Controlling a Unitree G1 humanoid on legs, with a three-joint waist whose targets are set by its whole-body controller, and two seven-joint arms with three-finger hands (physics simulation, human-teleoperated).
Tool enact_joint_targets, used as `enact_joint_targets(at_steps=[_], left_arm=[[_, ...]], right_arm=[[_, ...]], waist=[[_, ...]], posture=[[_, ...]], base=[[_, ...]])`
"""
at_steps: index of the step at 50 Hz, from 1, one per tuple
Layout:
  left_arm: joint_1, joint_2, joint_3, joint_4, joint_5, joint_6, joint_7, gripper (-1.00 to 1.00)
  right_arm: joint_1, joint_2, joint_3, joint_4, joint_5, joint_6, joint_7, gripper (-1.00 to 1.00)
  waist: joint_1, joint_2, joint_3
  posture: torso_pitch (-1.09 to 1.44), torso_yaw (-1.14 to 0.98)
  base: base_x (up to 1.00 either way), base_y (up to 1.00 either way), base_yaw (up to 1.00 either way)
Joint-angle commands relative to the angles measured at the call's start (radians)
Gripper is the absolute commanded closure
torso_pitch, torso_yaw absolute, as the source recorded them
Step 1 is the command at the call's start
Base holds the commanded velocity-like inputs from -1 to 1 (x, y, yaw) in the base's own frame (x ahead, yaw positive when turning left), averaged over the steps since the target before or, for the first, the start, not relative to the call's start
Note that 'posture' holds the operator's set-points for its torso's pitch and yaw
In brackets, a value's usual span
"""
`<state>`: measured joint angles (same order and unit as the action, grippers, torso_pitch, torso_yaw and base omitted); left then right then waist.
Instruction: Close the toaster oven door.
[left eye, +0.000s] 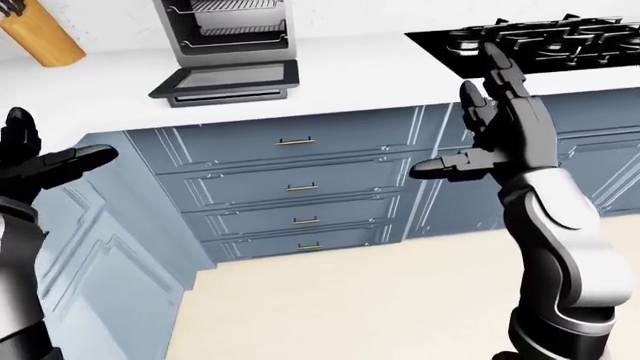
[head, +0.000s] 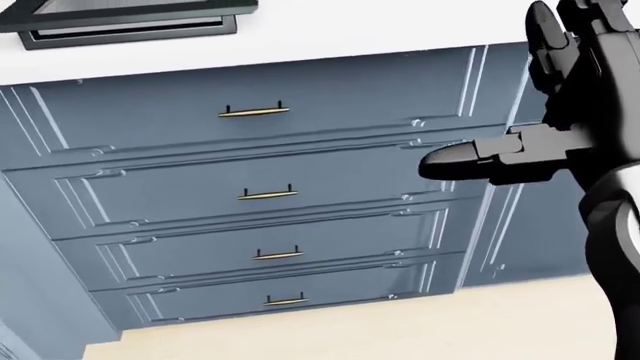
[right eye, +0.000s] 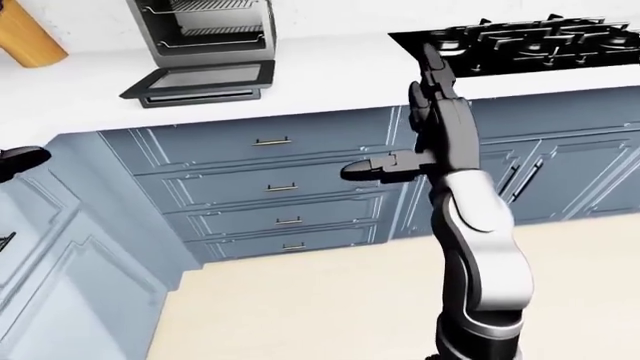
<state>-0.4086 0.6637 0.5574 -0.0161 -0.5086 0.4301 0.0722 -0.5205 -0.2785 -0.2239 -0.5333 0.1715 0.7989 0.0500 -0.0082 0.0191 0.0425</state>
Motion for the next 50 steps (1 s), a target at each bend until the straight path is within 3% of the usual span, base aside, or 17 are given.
enact_joint_targets(at_steps=[1,3,4,5,6,7,13,18,19,21,27,29,30,39,43,45,50], left_arm=[[-0.023,0.027,0.022,-0.028,0.002,-0.038,0.001,-1.0],[-0.018,0.023,0.021,-0.03,0.004,-0.042,0.0,-1.0],[-0.018,0.022,0.02,-0.032,0.004,-0.041,0.001,-1.0],[-0.016,0.022,0.022,-0.035,0.004,-0.04,0.002,-1.0],[-0.016,0.021,0.022,-0.035,0.005,-0.041,0.001,-1.0],[-0.017,0.021,0.021,-0.032,0.007,-0.043,0.001,-1.0],[-0.018,0.022,0.022,-0.036,0.005,-0.037,0.001,-1.0],[-0.017,0.022,0.022,-0.039,0.009,-0.039,0.0,-1.0],[-0.018,0.022,0.022,-0.04,0.009,-0.039,0.0,-1.0],[-0.018,0.022,0.022,-0.04,0.008,-0.038,0.001,-1.0],[-0.013,0.02,0.024,-0.033,0.01,-0.046,0.0,-1.0],[-0.014,0.021,0.024,-0.028,0.012,-0.05,-0.002,-1.0],[-0.014,0.021,0.024,-0.023,0.013,-0.053,-0.003,-1.0],[-0.01,0.028,0.035,-0.034,-0.015,-0.028,0.005,-1.0],[-0.011,0.034,0.038,-0.028,-0.014,-0.03,0.003,-1.0],[-0.008,0.039,0.043,-0.027,-0.016,-0.031,0.001,-1.0],[-0.001,0.045,0.05,-0.016,-0.013,-0.038,-0.003,-1.0]], right_arm=[[-0.025,-0.005,0.001,-0.027,0.007,-0.03,0.004,-1.0],[-0.022,-0.004,0.002,-0.032,0.008,-0.028,0.004,-1.0],[-0.022,-0.004,0.002,-0.031,0.008,-0.029,0.004,-1.0],[-0.02,-0.003,0.002,-0.033,0.008,-0.03,0.004,-1.0],[-0.018,-0.004,0.002,-0.035,0.008,-0.03,0.005,-1.0],[-0.018,-0.004,0.001,-0.034,0.008,-0.031,0.006,-1.0],[-0.022,-0.006,-0.001,-0.032,0.009,-0.028,0.005,-1.0],[-0.028,-0.008,0.001,-0.036,0.012,-0.02,0.005,-1.0],[-0.032,-0.009,0.0,-0.037,0.013,-0.017,0.004,-1.0],[-0.031,-0.009,0.001,-0.036,0.011,-0.019,0.004,-1.0],[-0.023,-0.01,0.001,-0.038,0.01,-0.023,0.007,-1.0],[-0.026,-0.01,-0.002,-0.038,0.011,-0.021,0.008,-1.0],[-0.029,-0.011,-0.002,-0.038,0.011,-0.019,0.008,-1.0],[-0.033,-0.015,-0.006,-0.043,0.014,-0.011,0.007,-1.0],[-0.043,-0.017,-0.003,-0.043,0.016,-0.004,0.004,-1.0],[-0.044,-0.019,-0.005,-0.044,0.018,-0.001,0.005,-1.0],[-0.048,-0.022,-0.005,-0.048,0.021,0.006,0.003,-1.0]], waist=[[0.002,0.005,-0.015],[-0.002,0.045,-0.017],[-0.005,0.082,-0.024],[-0.012,0.091,-0.036],[0.002,0.073,-0.02],[-0.003,0.081,-0.014],[0.004,0.02,-0.013],[0.01,-0.069,-0.023],[0.001,-0.031,-0.023],[0.005,-0.045,-0.028],[0.002,0.01,-0.015],[-0.003,0.053,-0.017],[-0.005,0.092,-0.03],[0.006,0.017,-0.014],[0.01,-0.057,-0.025],[0.003,-0.037,-0.023],[0.006,-0.023,-0.026]], posture=[[0.0,0.0],[0.0,0.0],[0.0,0.0],[0.0,0.0],[0.0,0.0],[0.0,0.0],[0.0,0.0],[0.0,0.0],[0.0,0.0],[0.0,0.0],[0.0,0.0],[0.0,0.0],[0.0,0.0],[0.0,0.0],[0.0,0.0],[0.0,0.0],[0.0,0.0]], base=[[0.06,0.1,0.0],[0.07,0.09,0.0],[0.07,0.1,0.0],[0.08,0.09,0.0],[0.07,0.09,0.0],[0.07,0.09,0.0],[0.07,0.1,0.0],[0.07,0.1,0.0],[0.07,0.1,0.0],[0.07,0.1,0.0],[0.07,0.1,0.0],[0.07,0.1,0.0],[0.08,0.09,0.0],[0.08,0.1,0.0],[0.07,0.1,0.0],[0.07,0.1,0.0],[0.07,0.1,0.0]])
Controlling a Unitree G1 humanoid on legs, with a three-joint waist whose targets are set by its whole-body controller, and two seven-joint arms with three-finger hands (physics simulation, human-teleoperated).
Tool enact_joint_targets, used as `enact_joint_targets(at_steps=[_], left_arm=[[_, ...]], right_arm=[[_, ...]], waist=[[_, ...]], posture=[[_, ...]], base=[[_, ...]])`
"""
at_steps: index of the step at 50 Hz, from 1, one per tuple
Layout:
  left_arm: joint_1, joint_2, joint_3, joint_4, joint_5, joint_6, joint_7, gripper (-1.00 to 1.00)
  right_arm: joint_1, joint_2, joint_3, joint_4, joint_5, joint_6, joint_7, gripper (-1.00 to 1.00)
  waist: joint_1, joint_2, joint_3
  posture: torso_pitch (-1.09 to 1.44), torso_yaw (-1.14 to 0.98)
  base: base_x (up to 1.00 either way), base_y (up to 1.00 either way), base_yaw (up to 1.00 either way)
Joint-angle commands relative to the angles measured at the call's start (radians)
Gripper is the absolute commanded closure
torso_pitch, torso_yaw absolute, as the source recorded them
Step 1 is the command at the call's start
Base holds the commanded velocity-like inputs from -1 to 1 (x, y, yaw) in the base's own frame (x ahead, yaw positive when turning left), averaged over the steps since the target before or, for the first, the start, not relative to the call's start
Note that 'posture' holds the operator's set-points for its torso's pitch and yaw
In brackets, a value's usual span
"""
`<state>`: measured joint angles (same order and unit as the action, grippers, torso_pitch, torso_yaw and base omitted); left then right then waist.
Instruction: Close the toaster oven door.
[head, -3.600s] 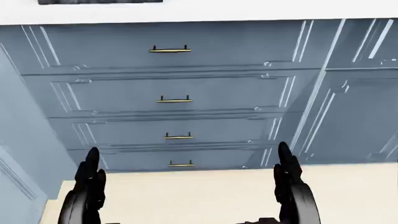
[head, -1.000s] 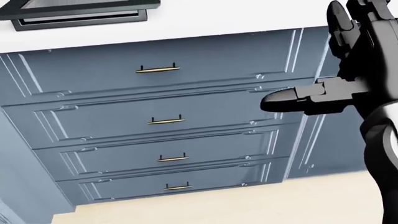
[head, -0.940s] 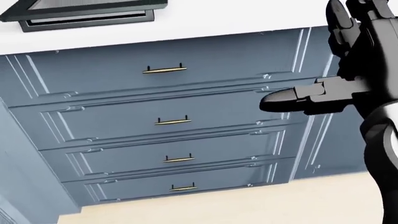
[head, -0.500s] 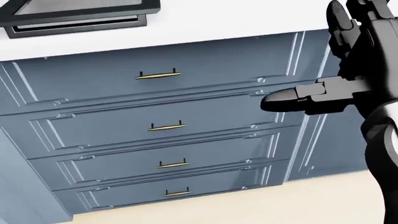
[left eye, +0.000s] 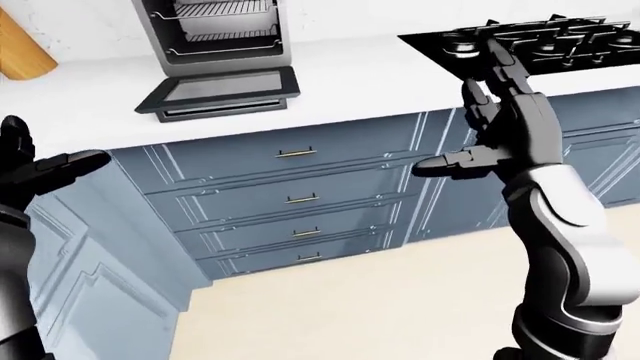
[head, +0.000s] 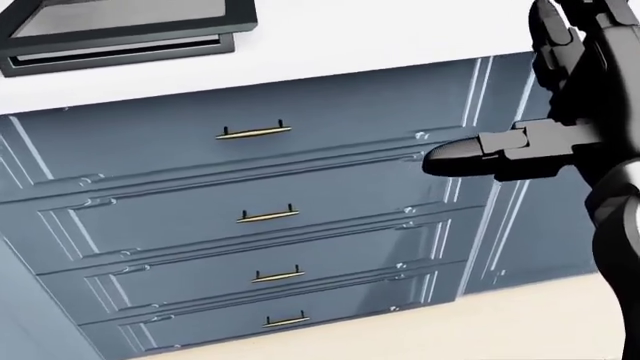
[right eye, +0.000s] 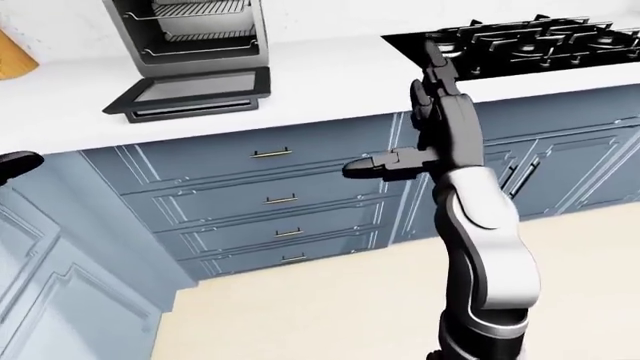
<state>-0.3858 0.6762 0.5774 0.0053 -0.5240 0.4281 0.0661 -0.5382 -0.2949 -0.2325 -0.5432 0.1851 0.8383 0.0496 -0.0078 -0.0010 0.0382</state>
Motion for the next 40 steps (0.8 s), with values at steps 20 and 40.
enact_joint_targets(at_steps=[20,40], left_arm=[[-0.026,0.047,0.035,-0.014,-0.011,-0.041,0.008,-1.0],[-0.027,0.062,0.043,-0.008,-0.025,-0.037,0.016,-1.0]], right_arm=[[-0.043,-0.006,0.004,-0.04,0.016,-0.02,-0.005,-1.0],[-0.045,-0.009,0.007,-0.041,0.009,-0.018,-0.006,-1.0]], waist=[[0.008,-0.059,-0.029],[0.004,0.053,-0.008]], posture=[[0.0,0.0],[0.0,0.0]], base=[[0.07,0.1,0.0],[0.07,0.1,0.0]])
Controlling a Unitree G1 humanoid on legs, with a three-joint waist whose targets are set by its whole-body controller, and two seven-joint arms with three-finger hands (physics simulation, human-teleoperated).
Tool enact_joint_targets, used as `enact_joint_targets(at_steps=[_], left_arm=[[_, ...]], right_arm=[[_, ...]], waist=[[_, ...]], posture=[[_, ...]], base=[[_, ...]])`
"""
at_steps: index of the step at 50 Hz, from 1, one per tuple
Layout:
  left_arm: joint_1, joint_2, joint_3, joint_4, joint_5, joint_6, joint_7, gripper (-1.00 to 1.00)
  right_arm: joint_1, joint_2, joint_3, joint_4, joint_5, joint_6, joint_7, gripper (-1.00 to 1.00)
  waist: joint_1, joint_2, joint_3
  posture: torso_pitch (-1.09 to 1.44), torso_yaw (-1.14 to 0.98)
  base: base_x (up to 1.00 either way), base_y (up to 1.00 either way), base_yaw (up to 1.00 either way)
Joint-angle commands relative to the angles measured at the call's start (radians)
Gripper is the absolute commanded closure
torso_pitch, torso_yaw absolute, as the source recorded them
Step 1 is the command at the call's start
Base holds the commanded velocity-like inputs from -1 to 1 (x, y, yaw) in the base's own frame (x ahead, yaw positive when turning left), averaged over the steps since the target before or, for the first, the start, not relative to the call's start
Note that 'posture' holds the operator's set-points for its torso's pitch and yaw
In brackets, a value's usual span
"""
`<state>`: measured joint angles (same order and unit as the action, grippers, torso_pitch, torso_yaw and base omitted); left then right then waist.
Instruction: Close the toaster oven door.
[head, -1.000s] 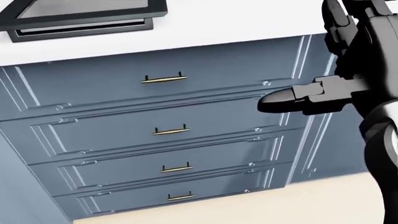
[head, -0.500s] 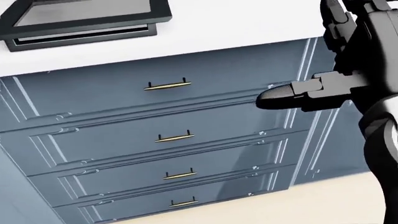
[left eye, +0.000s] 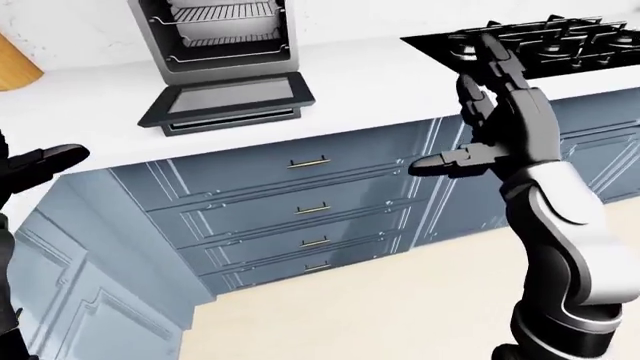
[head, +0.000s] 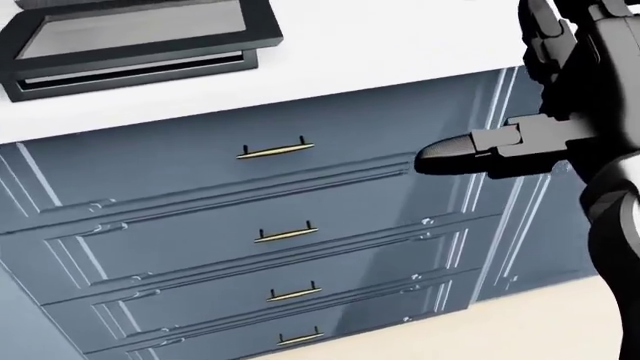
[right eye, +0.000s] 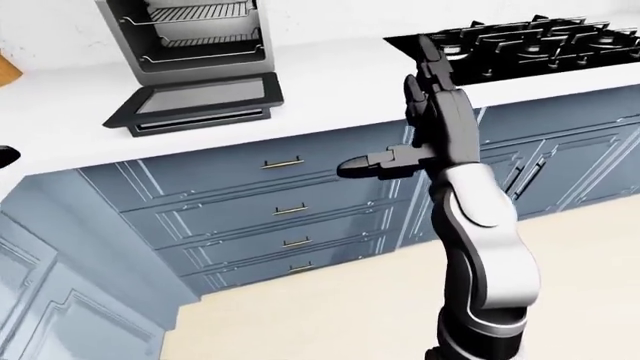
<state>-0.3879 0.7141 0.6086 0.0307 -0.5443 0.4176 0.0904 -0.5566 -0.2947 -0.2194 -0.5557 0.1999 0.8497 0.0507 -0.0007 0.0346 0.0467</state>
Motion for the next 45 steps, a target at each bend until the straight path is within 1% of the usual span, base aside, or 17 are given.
enact_joint_targets(at_steps=[1,4,6,7,9,11,15,18,21,29,32,33,35,38,42,44,45], left_arm=[[-0.027,0.029,0.015,-0.03,-0.007,-0.026,-0.009,-1.0],[-0.029,0.032,0.014,-0.021,-0.006,-0.032,-0.007,-1.0],[-0.031,0.031,0.012,-0.016,-0.003,-0.041,-0.003,-1.0],[-0.031,0.031,0.011,-0.011,-0.001,-0.045,-0.005,-1.0],[-0.031,0.031,0.006,-0.004,0.006,-0.053,-0.006,-1.0],[-0.03,0.032,0.009,-0.01,0.002,-0.047,-0.005,-1.0],[-0.034,0.041,0.014,0.001,0.001,-0.048,-0.007,-1.0],[-0.032,0.038,0.01,-0.003,-0.002,-0.048,-0.005,-1.0],[-0.029,0.034,0.008,-0.003,-0.001,-0.051,-0.007,-1.0],[-0.028,0.038,0.015,-0.008,-0.005,-0.045,-0.007,-1.0],[-0.035,0.046,0.015,-0.005,-0.009,-0.04,-0.005,-1.0],[-0.032,0.043,0.015,-0.007,-0.01,-0.041,-0.005,-1.0],[-0.02,0.033,0.015,-0.004,-0.004,-0.055,-0.009,-1.0],[-0.032,0.044,0.017,0.008,-0.006,-0.051,-0.007,-1.0],[-0.03,0.044,0.015,0.011,-0.006,-0.056,-0.006,-1.0],[-0.029,0.045,0.017,0.007,-0.008,-0.053,-0.005,-1.0],[-0.029,0.047,0.018,0.008,-0.008,-0.053,-0.004,-1.0]], right_arm=[[-0.036,-0.011,-0.009,-0.032,-0.002,-0.02,-0.007,-1.0],[-0.043,-0.013,-0.007,-0.028,-0.003,-0.019,-0.007,-1.0],[-0.045,-0.015,-0.007,-0.026,-0.003,-0.02,-0.007,-1.0],[-0.043,-0.014,-0.008,-0.026,-0.003,-0.02,-0.007,-1.0],[-0.04,-0.015,-0.013,-0.031,0.0,-0.018,-0.006,-1.0],[-0.034,-0.015,-0.01,-0.024,-0.003,-0.028,-0.005,-1.0],[-0.037,-0.014,-0.008,-0.028,-0.002,-0.021,-0.007,-1.0],[-0.04,-0.014,-0.003,-0.023,-0.007,-0.02,-0.004,-1.0],[-0.038,-0.013,-0.005,-0.019,-0.009,-0.024,-0.003,-1.0],[-0.049,-0.015,-0.008,-0.03,-0.006,-0.007,-0.004,-1.0],[-0.051,-0.007,0.003,-0.028,-0.008,-0.01,-0.01,-1.0],[-0.054,-0.004,0.007,-0.031,-0.009,-0.006,-0.012,-1.0],[-0.05,-0.004,0.005,-0.025,-0.011,-0.016,-0.009,-1.0],[-0.061,-0.007,0.001,-0.021,-0.009,-0.009,-0.009,-1.0],[-0.052,-0.001,0.007,-0.017,-0.011,-0.023,-0.011,-1.0],[-0.06,-0.006,0.002,-0.019,-0.009,-0.013,-0.01,-1.0],[-0.062,-0.008,0.001,-0.018,-0.009,-0.013,-0.01,-1.0]], waist=[[-0.003,0.007,-0.015],[0.0,-0.035,-0.019],[0.0,-0.092,-0.035],[-0.009,-0.044,-0.026],[-0.004,-0.059,-0.03],[-0.003,-0.048,-0.037],[-0.007,-0.006,-0.018],[-0.014,0.074,-0.028],[-0.01,0.066,-0.014],[-0.001,-0.019,-0.015],[0.001,-0.095,-0.037],[-0.007,-0.043,-0.025],[-0.004,-0.062,-0.031],[-0.003,-0.041,-0.031],[-0.009,0.012,-0.015],[-0.015,0.074,-0.03],[-0.015,0.072,-0.031]], posture=[[0.0,0.0],[0.0,0.0],[0.0,0.0],[0.0,0.0],[0.0,0.0],[0.0,0.0],[0.0,0.0],[0.0,0.0],[0.0,0.0],[0.0,0.0],[0.0,0.0],[0.0,0.0],[0.0,0.0],[0.0,0.0],[0.0,0.0],[0.0,0.0],[0.0,0.0]], base=[[0.08,0.09,0.0],[0.08,0.1,0.0],[0.07,0.1,0.0],[0.08,0.09,0.0],[0.08,0.09,0.0],[0.07,0.1,0.0],[0.08,0.09,0.0],[0.09,0.09,0.0],[0.09,0.09,0.0],[0.09,0.09,0.0],[0.09,0.09,0.0],[0.09,0.09,0.0],[0.09,0.1,0.0],[0.09,0.09,0.0],[0.09,0.1,0.0],[0.09,0.09,0.0],[0.09,0.1,0.0]])
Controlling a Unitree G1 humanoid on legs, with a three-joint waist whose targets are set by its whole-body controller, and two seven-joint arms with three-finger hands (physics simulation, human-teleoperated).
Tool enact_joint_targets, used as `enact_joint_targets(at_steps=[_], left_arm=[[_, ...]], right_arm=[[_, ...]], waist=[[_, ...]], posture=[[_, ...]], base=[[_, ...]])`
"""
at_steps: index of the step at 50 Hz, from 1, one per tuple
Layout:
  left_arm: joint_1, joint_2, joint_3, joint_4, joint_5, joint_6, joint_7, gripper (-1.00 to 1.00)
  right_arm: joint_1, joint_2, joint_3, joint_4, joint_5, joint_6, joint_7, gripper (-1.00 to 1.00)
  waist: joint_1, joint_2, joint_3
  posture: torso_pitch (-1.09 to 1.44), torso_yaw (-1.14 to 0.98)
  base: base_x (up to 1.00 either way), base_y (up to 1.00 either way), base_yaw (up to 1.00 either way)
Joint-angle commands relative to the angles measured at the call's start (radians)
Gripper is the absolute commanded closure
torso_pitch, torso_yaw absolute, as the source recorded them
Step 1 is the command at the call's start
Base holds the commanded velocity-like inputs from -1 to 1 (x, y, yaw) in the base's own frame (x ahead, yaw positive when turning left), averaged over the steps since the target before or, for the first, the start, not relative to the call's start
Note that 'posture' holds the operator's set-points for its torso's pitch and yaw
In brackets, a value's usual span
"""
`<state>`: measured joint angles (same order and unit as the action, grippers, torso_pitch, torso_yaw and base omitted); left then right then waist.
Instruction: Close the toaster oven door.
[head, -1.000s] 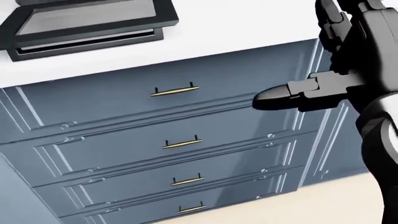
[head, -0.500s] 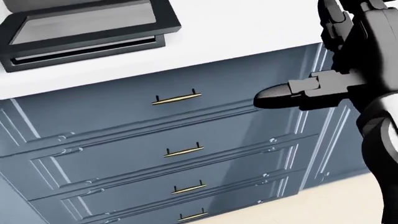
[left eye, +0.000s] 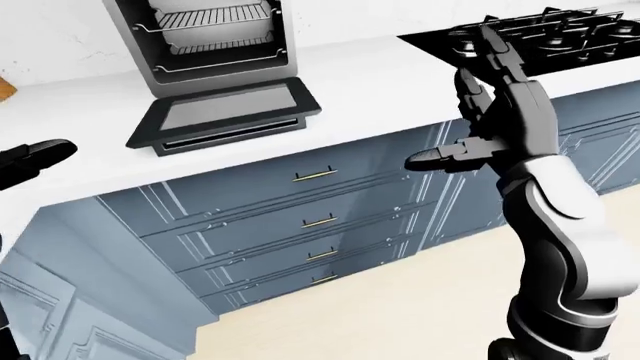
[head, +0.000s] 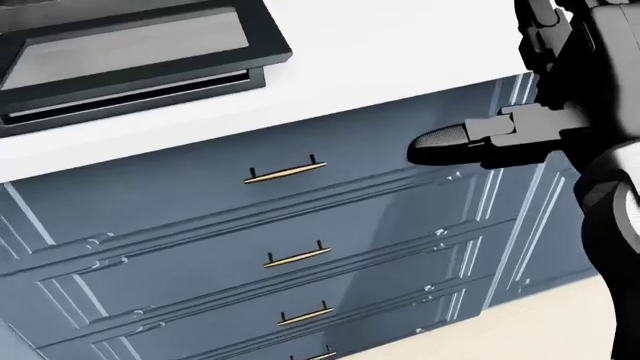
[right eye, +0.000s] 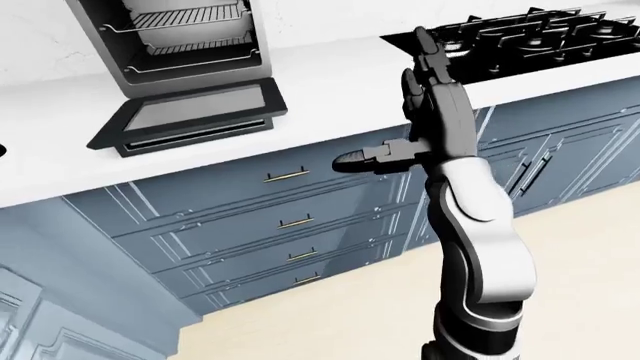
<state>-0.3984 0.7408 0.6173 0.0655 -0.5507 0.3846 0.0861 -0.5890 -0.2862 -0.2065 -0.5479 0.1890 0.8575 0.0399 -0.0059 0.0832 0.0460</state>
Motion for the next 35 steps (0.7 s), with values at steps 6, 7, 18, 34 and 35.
enact_joint_targets(at_steps=[6,7,18,34,35], left_arm=[[-0.023,0.02,0.006,-0.03,-0.006,-0.015,0.006,-1.0],[-0.021,0.02,0.007,-0.029,-0.007,-0.016,0.005,-1.0],[-0.027,0.036,0.014,-0.034,-0.021,0.001,0.009,-1.0],[-0.01,0.021,0.012,-0.018,-0.001,-0.024,-0.006,-1.0],[-0.014,0.024,0.014,-0.03,-0.009,-0.015,-0.004,-1.0]], right_arm=[[-0.035,-0.021,-0.016,-0.026,0.006,-0.017,0.001,-1.0],[-0.036,-0.022,-0.017,-0.026,0.008,-0.016,0.0,-1.0],[-0.036,-0.016,-0.001,-0.028,0.004,-0.016,-0.005,-1.0],[-0.036,-0.003,0.01,-0.012,-0.013,-0.029,0.003,-1.0],[-0.033,-0.008,0.006,-0.018,-0.013,-0.026,0.009,-1.0]], waist=[[0.001,-0.022,-0.018],[0.002,-0.033,-0.016],[0.003,-0.095,-0.032],[0.001,-0.036,-0.015],[0.002,-0.047,-0.017]], posture=[[0.0,0.0],[0.0,0.0],[0.0,0.0],[0.0,0.0],[0.0,0.0]], base=[[0.09,0.09,0.0],[0.09,0.09,0.0],[0.09,0.09,0.0],[0.09,0.09,0.0],[0.1,0.1,0.0]])
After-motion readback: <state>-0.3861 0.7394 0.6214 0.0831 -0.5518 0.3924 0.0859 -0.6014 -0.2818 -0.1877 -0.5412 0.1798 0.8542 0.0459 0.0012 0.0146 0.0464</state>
